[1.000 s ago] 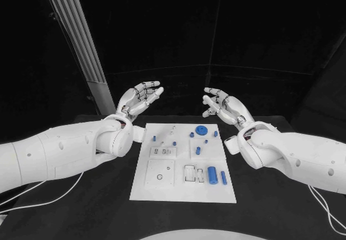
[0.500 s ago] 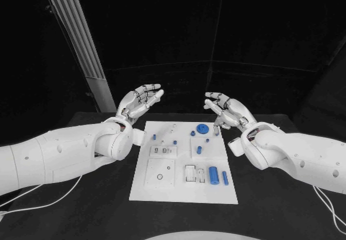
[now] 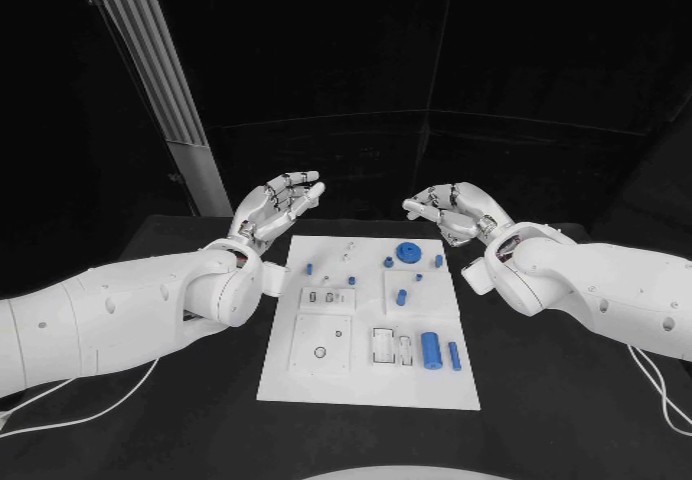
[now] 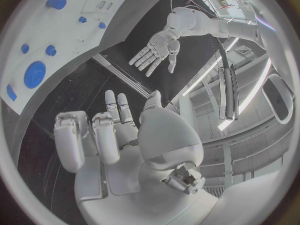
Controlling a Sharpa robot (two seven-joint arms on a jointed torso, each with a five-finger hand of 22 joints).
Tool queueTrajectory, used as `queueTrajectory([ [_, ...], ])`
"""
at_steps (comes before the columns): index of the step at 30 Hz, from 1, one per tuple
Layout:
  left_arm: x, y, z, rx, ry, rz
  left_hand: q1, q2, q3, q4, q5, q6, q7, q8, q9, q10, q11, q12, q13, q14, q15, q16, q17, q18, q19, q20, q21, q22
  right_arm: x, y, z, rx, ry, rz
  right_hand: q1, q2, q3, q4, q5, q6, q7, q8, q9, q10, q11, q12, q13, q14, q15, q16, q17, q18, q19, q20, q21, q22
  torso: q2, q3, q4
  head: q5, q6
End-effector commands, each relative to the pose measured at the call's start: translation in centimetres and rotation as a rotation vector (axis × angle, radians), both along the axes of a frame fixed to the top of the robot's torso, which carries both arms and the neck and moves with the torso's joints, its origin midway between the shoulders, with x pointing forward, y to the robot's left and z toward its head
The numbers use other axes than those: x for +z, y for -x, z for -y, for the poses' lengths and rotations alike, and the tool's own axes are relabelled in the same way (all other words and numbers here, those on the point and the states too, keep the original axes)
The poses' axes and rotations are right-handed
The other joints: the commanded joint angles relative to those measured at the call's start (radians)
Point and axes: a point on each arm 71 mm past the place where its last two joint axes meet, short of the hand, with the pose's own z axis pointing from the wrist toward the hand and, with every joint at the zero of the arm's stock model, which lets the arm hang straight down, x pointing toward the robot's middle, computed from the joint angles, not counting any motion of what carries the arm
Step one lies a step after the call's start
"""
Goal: Assemble the parts on the task board
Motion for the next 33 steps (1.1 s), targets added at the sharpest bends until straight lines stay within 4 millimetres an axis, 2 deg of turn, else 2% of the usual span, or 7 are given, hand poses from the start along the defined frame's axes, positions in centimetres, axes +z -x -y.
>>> queueTrajectory([
  [1, 2.5, 0.8, 0.1, -0.030, 0.110, 0.328, -0.001, 0.006, 0.006, 0.001, 0.000, -0.008, 0.152, 0.004, -0.001, -0.003, 0.000, 0.006, -0.001, -0.002, 0.007, 0.005, 0.000, 0.010, -0.005, 0.003, -0.002, -0.002, -0.1, -0.3, -0.3, 0.040, 0.164, 0.039, 0.049, -0.018, 0.014, -0.020, 0.002, 0.044, 0.029, -0.029, -0.002, 0.017, -0.004, -0.028, 0.000, 0.073, -0.010, 0.004, 0.094, -0.007, 0.109, -0.008, 0.003, 0.263, 0.020, -0.0040, 0.0052, -0.005, 0.006],
  [4, 2.6, 0.7, 0.2, -0.033, 0.111, 0.329, -0.002, 0.009, 0.007, 0.001, 0.000, -0.008, 0.152, 0.007, -0.001, -0.004, 0.000, 0.007, -0.001, -0.002, 0.007, 0.005, 0.000, 0.011, -0.006, 0.003, -0.002, -0.001, 0.0, -0.6, -0.4, 0.033, 0.261, 0.086, 0.101, -0.031, 0.032, -0.045, 0.000, 0.067, 0.027, -0.054, -0.004, 0.027, -0.007, -0.056, 0.000, 0.072, -0.011, 0.004, 0.089, -0.007, 0.109, -0.011, 0.003, 0.263, 0.029, -0.0052, 0.0095, -0.009, 0.010],
  [9, 2.7, 0.7, 0.4, -0.039, 0.114, 0.330, -0.003, 0.012, 0.008, 0.001, -0.001, -0.009, 0.152, 0.009, -0.002, -0.004, 0.000, 0.008, -0.001, -0.003, 0.007, 0.005, 0.000, 0.011, -0.007, 0.004, -0.002, -0.002, -0.1, -1.1, -0.6, 0.005, 0.421, 0.157, 0.209, -0.047, 0.069, -0.097, 0.000, 0.095, 0.009, -0.101, -0.004, 0.059, -0.020, -0.107, 0.000, 0.072, -0.021, 0.004, 0.092, -0.007, 0.109, -0.019, 0.003, 0.263, 0.045, -0.0084, 0.0187, -0.018, 0.023],
  [13, 2.8, 0.7, 0.5, -0.043, 0.116, 0.331, -0.003, 0.015, 0.010, 0.001, -0.001, -0.011, 0.152, 0.010, -0.002, -0.004, 0.000, 0.009, -0.001, -0.003, 0.007, 0.005, 0.000, 0.011, -0.009, 0.004, -0.003, -0.002, -0.3, -1.5, -0.9, -0.005, 0.505, 0.172, 0.281, -0.047, 0.095, -0.132, 0.000, 0.100, -0.006, -0.130, -0.006, 0.066, -0.031, -0.140, 0.000, 0.075, -0.030, 0.005, 0.107, -0.007, 0.109, -0.026, 0.003, 0.263, 0.054, -0.0103, 0.0240, -0.024, 0.033],
  [18, 2.8, 0.6, 0.6, -0.045, 0.117, 0.331, -0.003, 0.018, 0.011, 0.001, -0.001, -0.011, 0.152, 0.011, -0.002, -0.004, 0.000, 0.009, -0.001, -0.003, 0.007, 0.005, 0.000, 0.011, -0.009, 0.004, -0.003, -0.002, -0.7, -2.0, -1.5, -0.002, 0.616, 0.187, 0.335, -0.052, 0.109, -0.155, 0.000, 0.094, -0.026, -0.164, -0.006, 0.069, -0.049, -0.176, 0.000, 0.079, -0.043, 0.006, 0.126, -0.007, 0.109, -0.039, 0.003, 0.263, 0.066, -0.0116, 0.0303, -0.030, 0.041],
  [26, 2.8, 0.6, 0.4, -0.043, 0.115, 0.330, -0.003, 0.023, 0.013, 0.000, -0.002, -0.014, 0.152, 0.012, -0.003, -0.005, 0.000, 0.011, -0.001, -0.004, 0.007, 0.006, 0.000, 0.012, -0.012, 0.004, -0.003, -0.003, -1.3, -2.9, -2.7, 0.012, 0.752, 0.208, 0.358, -0.054, 0.114, -0.157, 0.000, 0.094, -0.035, -0.199, -0.005, 0.070, -0.060, -0.217, 0.000, 0.080, -0.054, 0.006, 0.127, -0.007, 0.109, -0.053, 0.003, 0.263, 0.077, -0.0132, 0.0330, -0.033, 0.036],
  [33, 2.8, 0.6, 0.4, -0.044, 0.116, 0.329, -0.003, 0.027, 0.015, 0.000, -0.003, -0.016, 0.152, 0.013, -0.004, -0.006, 0.000, 0.011, -0.001, -0.004, 0.007, 0.006, 0.000, 0.012, -0.013, 0.004, -0.004, -0.004, -1.8, -3.4, -3.3, 0.015, 0.816, 0.188, 0.368, -0.052, 0.118, -0.157, 0.000, 0.097, -0.038, -0.216, -0.005, 0.065, -0.063, -0.238, 0.000, 0.080, -0.056, 0.005, 0.125, -0.007, 0.109, -0.057, 0.003, 0.263, 0.076, -0.0142, 0.0323, -0.031, 0.028],
])
